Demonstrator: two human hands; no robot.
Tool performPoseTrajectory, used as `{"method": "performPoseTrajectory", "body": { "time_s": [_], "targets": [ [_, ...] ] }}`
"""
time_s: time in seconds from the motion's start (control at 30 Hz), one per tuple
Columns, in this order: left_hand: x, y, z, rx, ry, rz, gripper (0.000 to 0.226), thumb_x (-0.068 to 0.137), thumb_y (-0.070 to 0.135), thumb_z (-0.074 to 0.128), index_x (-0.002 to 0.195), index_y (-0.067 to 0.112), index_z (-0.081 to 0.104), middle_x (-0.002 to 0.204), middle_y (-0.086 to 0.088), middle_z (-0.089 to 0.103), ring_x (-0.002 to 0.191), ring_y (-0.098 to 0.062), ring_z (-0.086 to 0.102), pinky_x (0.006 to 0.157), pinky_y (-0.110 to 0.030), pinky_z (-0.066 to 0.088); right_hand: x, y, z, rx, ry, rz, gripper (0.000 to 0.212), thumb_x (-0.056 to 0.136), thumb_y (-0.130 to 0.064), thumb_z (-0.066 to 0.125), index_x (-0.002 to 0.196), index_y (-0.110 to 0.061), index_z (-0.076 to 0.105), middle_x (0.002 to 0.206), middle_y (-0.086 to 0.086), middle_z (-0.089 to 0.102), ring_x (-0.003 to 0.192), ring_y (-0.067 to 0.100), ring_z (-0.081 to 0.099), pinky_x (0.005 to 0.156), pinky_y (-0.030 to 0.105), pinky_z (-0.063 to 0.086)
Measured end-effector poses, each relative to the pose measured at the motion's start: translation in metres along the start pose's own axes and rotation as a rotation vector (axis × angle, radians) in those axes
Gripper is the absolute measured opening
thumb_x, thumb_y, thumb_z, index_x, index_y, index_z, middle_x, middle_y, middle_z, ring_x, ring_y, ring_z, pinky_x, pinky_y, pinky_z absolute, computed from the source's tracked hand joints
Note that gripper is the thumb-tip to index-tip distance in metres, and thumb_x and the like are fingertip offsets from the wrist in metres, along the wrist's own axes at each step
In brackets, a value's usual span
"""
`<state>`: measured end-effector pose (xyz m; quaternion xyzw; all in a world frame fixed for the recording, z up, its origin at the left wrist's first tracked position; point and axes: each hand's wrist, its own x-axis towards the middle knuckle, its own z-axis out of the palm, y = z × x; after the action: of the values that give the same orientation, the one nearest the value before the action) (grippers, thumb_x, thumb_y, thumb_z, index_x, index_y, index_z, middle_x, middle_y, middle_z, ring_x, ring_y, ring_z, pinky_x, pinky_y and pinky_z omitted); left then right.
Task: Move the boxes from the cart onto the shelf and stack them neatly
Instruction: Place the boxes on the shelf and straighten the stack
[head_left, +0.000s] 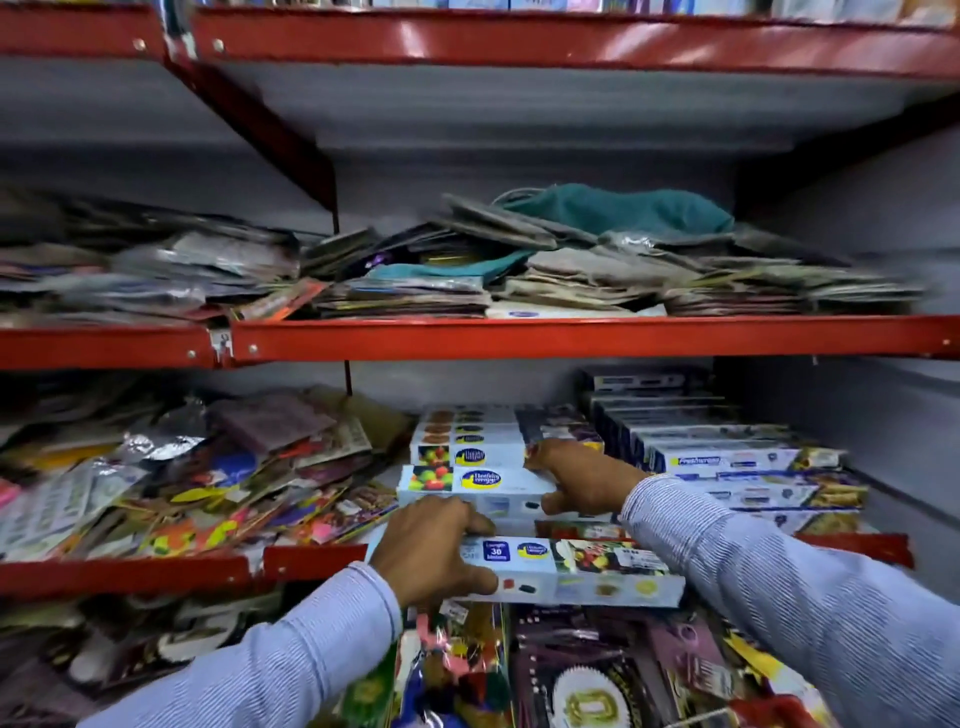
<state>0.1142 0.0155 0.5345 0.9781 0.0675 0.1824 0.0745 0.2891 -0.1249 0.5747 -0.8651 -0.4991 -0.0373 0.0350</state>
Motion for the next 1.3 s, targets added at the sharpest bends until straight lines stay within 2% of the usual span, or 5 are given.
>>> {"method": "performPoseTrajectory", "body": {
  "time_s": [0.77,1.0,1.07,1.17,1.3],
  "targets": [
    [0.063,-0.057,0.039,-0.065,-0.057,-0.146,0.06,0.064,0.053,0.081,0.12,0.035,0.069,0.129,0.013,0.068,0.112,-0.014,0.063,0.085,-0.028,0.046,0.102,0.039,0.071,0.024,0.023,0.106,0.048,0.088,-0.021,0.067,0.133,-0.009,0.055,0.136,0.017,0.053,0.126,0.032,0.05,0.106,0.036,0.044],
    [0.077,-0.072,0.043,-0.074,-0.034,-0.152,0.056,0.065,0.049,0.084,0.118,0.034,0.071,0.124,0.011,0.071,0.105,-0.015,0.067,0.078,-0.029,0.049,0.099,0.045,0.066,0.079,0.137,0.124,0.007,0.08,-0.013,0.076,0.077,-0.018,0.072,0.092,0.014,0.064,0.084,0.025,0.062,0.081,0.027,0.051],
    [0.085,-0.074,0.044,-0.088,-0.035,-0.155,0.056,0.065,0.048,0.084,0.118,0.035,0.071,0.122,0.011,0.072,0.104,-0.014,0.067,0.077,-0.028,0.048,0.101,0.05,0.063,0.142,0.13,0.108,0.024,0.08,-0.006,0.073,0.063,-0.022,0.068,0.082,0.015,0.062,0.076,0.022,0.06,0.078,0.024,0.048],
    [0.098,-0.074,0.047,-0.148,-0.056,-0.157,0.052,0.067,0.044,0.084,0.117,0.031,0.073,0.122,0.009,0.072,0.107,-0.013,0.068,0.086,-0.028,0.053,0.099,0.055,0.056,0.166,0.114,0.069,0.02,0.087,-0.009,0.066,0.105,-0.007,0.077,0.113,0.011,0.075,0.105,0.024,0.069,0.096,0.028,0.052],
    [0.113,-0.071,0.056,-0.241,-0.061,-0.171,0.047,0.069,0.038,0.083,0.115,0.029,0.073,0.12,0.006,0.074,0.101,-0.013,0.068,0.086,-0.036,0.058,0.096,0.061,0.054,0.196,0.07,0.074,0.026,0.093,-0.015,0.059,0.114,-0.009,0.074,0.122,0.007,0.072,0.116,0.022,0.064,0.106,0.028,0.045]
  ]
}}
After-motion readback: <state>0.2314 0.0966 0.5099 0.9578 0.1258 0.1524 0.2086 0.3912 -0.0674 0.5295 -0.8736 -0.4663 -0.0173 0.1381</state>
